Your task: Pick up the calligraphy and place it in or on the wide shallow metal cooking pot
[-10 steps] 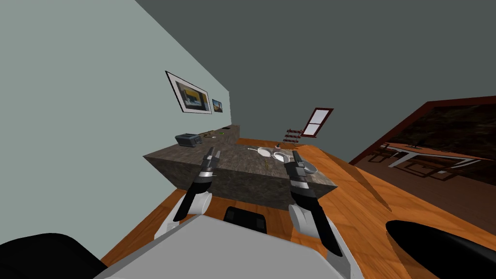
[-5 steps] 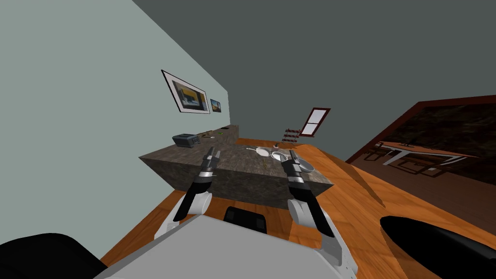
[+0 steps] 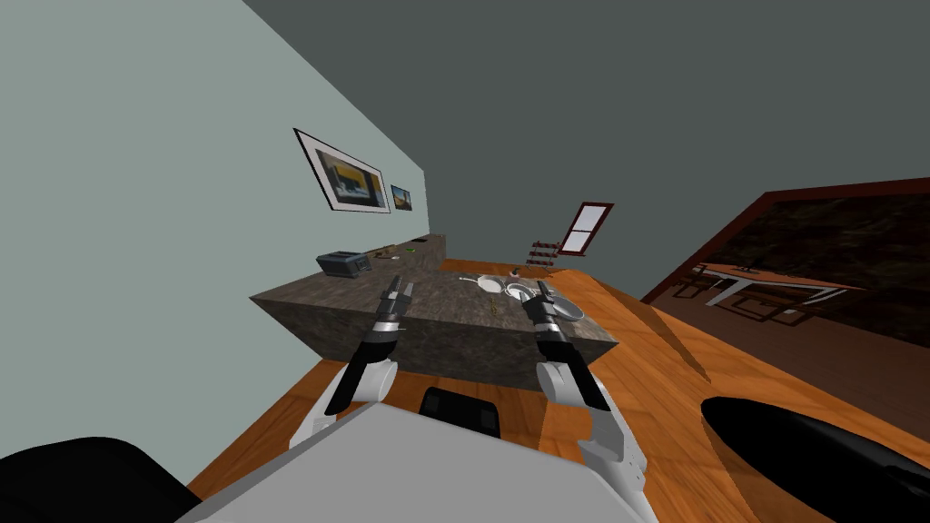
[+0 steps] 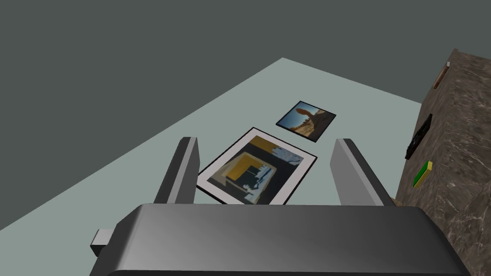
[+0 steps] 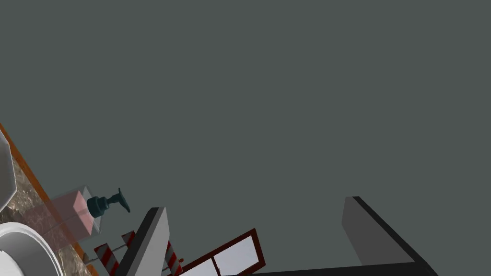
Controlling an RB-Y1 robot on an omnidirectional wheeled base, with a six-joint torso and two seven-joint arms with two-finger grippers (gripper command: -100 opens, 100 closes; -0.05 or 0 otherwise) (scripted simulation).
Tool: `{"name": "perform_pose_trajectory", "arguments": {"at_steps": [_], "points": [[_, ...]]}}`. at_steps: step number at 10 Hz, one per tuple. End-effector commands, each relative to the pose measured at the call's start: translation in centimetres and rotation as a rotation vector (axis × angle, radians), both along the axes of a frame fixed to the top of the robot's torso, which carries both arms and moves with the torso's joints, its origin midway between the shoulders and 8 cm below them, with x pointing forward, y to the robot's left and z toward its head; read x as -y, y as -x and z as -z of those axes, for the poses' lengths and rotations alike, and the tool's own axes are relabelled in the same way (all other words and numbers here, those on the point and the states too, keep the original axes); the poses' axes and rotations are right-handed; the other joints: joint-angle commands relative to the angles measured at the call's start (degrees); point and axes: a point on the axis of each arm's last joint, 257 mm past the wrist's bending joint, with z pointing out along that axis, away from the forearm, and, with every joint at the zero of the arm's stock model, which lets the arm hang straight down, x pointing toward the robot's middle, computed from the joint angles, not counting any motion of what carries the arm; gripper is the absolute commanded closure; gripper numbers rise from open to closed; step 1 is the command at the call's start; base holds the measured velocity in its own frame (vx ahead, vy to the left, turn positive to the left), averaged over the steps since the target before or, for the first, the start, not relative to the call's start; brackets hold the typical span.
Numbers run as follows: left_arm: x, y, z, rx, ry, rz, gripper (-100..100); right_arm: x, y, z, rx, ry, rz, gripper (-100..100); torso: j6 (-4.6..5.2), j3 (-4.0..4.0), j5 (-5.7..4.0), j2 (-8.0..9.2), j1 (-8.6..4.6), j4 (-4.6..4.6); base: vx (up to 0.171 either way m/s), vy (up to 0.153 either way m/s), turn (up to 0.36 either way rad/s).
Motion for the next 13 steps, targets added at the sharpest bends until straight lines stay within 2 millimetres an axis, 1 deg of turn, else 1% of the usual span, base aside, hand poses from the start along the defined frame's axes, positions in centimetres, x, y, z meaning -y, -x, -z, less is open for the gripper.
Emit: {"name": "perform_pose_trajectory", "arguments": {"at_steps": [1, 2, 3, 4, 5, 6, 7, 8, 9, 10, 11, 12, 13], "points": [[0.0, 0.0, 0.0, 0.0, 0.0, 0.0, 0, -0.1, -0.6, 1.0, -0.041, -0.044, -0.018, -100, 0.0, 0.0, 0.0, 0.0, 0.0, 0.0, 0.005, -0.016, -0.024], [0.0, 0.0, 0.0, 0.0, 0.0, 0.0, 0, 0.0, -1.8, 2.0, -0.085, -0.091, -0.037, -100, 0.0, 0.01, 0.0, 0.02, 0.03, 0.0, 0.006, -0.017, -0.051], [0.0, 0.0, 0.0, 0.0, 0.0, 0.0, 0, 0.0, -1.9, 2.3, -0.097, -0.107, -0.042, -100, 0.0, 0.0, 0.0, 0.01, 0.02, 0.0, 0.005, -0.012, -0.017], [0.0, 0.0, 0.0, 0.0, 0.0, 0.0, 0, 0.1, -3.1, 3.3, -0.141, -0.153, -0.059, -100, 0.0, 0.01, 0.01, 0.02, 0.04, 0.0, 0.008, -0.011, -0.041], [0.0, 0.0, 0.0, 0.0, 0.0, 0.0, 0, 0.1, -3.2, 3.6, -0.154, -0.173, -0.064, -100, 0.0, 0.0, 0.01, 0.0, 0.05, 0.0, 0.008, -0.006, -0.02], [0.0, 0.0, 0.0, 0.0, 0.0, 0.0, 0, 0.1, -4.3, 4.6, -0.196, -0.218, -0.078, -100, 0.0, 0.0, 0.01, 0.01, 0.06, 0.0, 0.008, -0.004, -0.037], [0.0, 0.0, 0.0, 0.0, 0.0, 0.0, 0, 0.1, -4.4, 4.9, -0.213, -0.24, -0.083, -100, 0.0, 0.0, 0.01, 0.0, 0.07, 0.0, 0.009, -0.001, -0.02], [0.0, 0.0, 0.0, 0.0, 0.0, 0.0, 0, 0.2, -5.5, 6.0, -0.258, -0.282, -0.094, -100, 0.0, 0.0, 0.02, 0.0, 0.09, 0.0, 0.01, 0.001, -0.047], [0.0, 0.0, 0.0, 0.0, 0.0, 0.0, 0, 0.2, -5.6, 6.3, -0.273, -0.307, -0.098, -100, 0.0, -0.01, 0.02, -0.01, 0.09, -0.01, 0.007, 0.004, -0.019], [0.0, 0.0, 0.0, 0.0, 0.0, 0.0, 0, 0.3, -6.6, 7.3, -0.314, -0.351, -0.107, -100, 0.0, 0.0, 0.02, 0.0, 0.1, 0.0, 0.01, 0.009, -0.036], [0.0, 0.0, 0.0, 0.0, 0.0, 0.0, 0, 0.3, -6.7, 7.8, -0.334, -0.377, -0.11, -100, 0.0, -0.01, 0.02, -0.01, 0.12, -0.01, 0.01, 0.01, -0.017], [0.0, 0.0, 0.0, 0.0, 0.0, 0.0, 0, 0.4, -7.7, 8.6, -0.37, -0.42, -0.117, -100, -0.01, 0.0, 0.03, -0.01, 0.13, 0.0, 0.013, 0.016, -0.031], [0.0, 0.0, 0.0, 0.0, 0.0, 0.0, 0, 0.4, -7.7, 9.2, -0.395, -0.446, -0.118, -100, 0.0, -0.01, 0.03, -0.02, 0.15, -0.01, 0.013, 0.015, -0.018]]}}
